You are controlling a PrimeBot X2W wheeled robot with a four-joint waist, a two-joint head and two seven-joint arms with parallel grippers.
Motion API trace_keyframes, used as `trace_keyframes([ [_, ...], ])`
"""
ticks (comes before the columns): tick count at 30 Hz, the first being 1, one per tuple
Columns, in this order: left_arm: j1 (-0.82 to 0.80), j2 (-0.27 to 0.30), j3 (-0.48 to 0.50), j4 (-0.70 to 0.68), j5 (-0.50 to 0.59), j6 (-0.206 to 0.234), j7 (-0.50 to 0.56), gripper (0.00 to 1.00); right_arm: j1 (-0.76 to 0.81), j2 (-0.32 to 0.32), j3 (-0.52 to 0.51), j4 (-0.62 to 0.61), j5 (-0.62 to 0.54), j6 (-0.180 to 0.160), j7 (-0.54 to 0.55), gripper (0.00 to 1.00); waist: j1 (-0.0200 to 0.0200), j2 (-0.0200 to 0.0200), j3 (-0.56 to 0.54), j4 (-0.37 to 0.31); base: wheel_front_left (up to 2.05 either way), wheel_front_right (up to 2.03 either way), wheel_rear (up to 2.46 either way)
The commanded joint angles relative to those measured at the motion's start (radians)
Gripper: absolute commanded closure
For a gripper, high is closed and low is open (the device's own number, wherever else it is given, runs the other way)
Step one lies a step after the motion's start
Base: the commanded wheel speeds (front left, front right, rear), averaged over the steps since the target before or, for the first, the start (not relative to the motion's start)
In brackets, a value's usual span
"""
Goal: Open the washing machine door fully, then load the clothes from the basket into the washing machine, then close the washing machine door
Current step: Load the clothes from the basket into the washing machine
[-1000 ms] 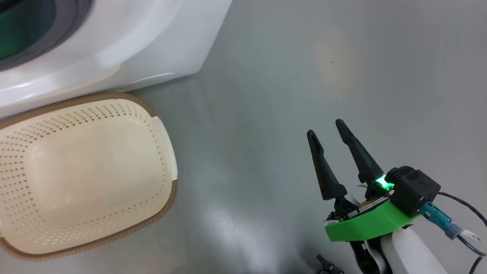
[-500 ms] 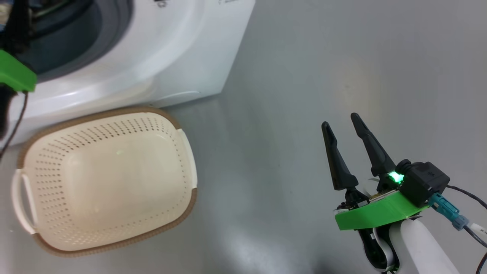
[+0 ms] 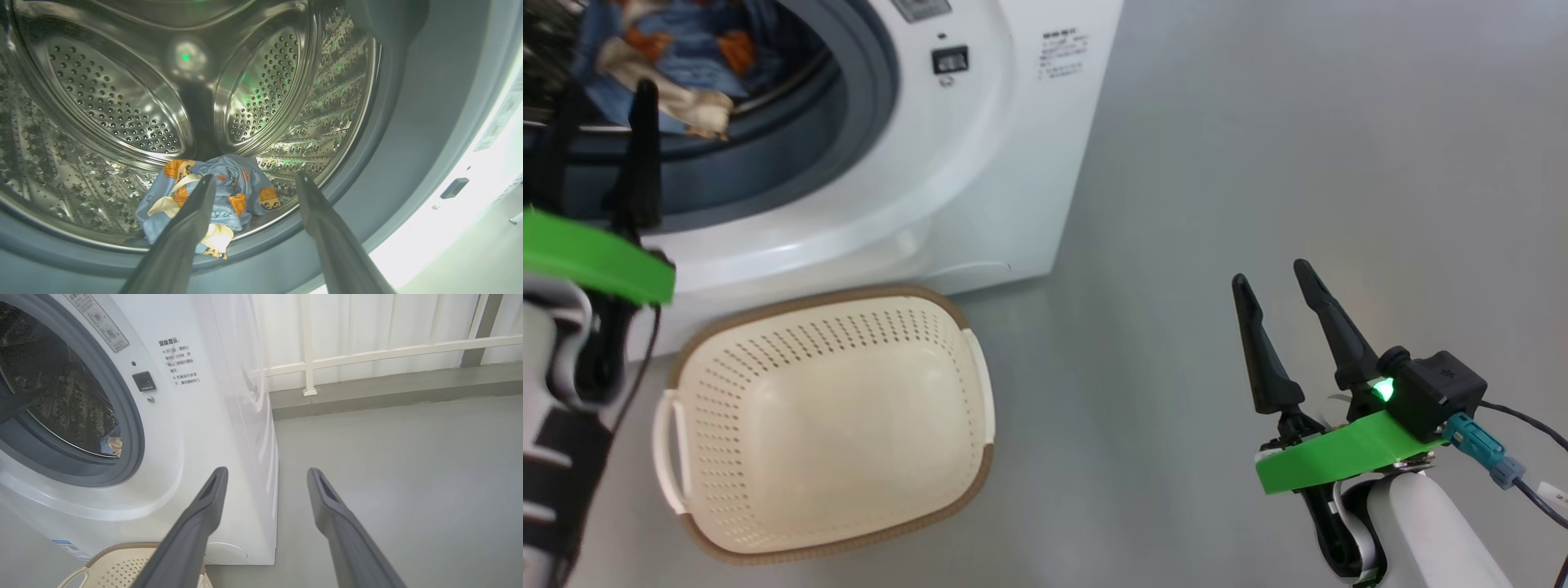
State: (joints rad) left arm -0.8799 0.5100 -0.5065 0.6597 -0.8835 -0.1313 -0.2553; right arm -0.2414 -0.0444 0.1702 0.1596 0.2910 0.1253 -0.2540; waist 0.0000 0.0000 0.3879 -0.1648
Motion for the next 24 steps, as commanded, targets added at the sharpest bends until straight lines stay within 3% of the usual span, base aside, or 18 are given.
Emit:
trace_keyframes([
  [1,0.040,0.037,0.065,-0.041,0.023,0.001,-0.006,0.00,0.008,-0.006,0.013,-0.011,-0.016,0.005,-0.008,0.00,0.0000,0.0000,-0.067,0.044,0.00,0.00,0.00],
  [24,0.498,-0.063,0.335,-0.302,0.212,0.001,-0.006,0.00,0.037,-0.006,-0.011,0.063,-0.040,0.005,-0.008,0.00,0.0000,0.0000,-0.232,0.114,0.00,0.00,0.00],
])
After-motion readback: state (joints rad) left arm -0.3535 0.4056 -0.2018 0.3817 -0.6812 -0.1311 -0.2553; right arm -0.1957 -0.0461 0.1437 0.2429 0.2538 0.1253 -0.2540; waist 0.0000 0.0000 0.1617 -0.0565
